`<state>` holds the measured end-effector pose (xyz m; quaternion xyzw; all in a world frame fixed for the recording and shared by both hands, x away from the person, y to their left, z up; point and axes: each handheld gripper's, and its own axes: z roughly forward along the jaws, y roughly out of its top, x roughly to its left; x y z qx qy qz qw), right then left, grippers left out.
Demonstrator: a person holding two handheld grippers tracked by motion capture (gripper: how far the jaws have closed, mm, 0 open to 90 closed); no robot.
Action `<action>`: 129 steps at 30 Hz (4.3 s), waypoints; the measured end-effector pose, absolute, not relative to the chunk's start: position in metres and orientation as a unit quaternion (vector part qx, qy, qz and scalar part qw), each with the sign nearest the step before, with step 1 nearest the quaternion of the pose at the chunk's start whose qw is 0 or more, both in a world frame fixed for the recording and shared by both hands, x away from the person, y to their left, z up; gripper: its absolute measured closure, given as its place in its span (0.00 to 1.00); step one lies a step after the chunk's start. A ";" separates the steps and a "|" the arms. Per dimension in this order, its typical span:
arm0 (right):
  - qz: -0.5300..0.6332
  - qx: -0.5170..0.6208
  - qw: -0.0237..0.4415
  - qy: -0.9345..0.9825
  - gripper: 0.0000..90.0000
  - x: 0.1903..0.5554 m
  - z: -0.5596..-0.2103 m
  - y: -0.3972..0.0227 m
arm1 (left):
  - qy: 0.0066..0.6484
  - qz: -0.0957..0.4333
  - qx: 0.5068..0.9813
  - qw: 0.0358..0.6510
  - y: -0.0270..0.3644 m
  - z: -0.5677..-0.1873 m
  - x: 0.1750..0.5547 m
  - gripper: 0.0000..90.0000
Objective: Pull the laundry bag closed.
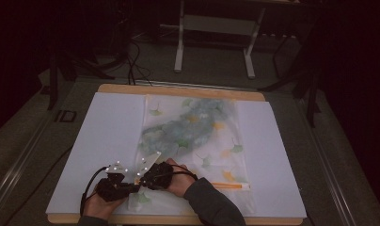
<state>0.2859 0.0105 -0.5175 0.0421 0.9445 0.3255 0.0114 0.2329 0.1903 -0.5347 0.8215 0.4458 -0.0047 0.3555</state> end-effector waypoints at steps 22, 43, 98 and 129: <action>0.311 0.044 0.014 0.949 0.94 0.288 -0.526 0.007 | 0.444 0.000 0.819 0.363 0.192 -0.532 0.232 0.98; 0.300 0.042 0.020 0.953 0.95 0.288 -0.526 0.000 | 0.442 -0.002 0.811 0.384 0.195 -0.530 0.231 0.98; 0.242 0.034 0.031 0.969 0.98 0.288 -0.517 -0.020 | 0.441 0.001 0.803 0.401 0.200 -0.526 0.230 0.98; 0.221 0.022 0.046 0.974 1.00 0.289 -0.515 -0.021 | 0.441 -0.001 0.802 0.403 0.201 -0.526 0.230 0.98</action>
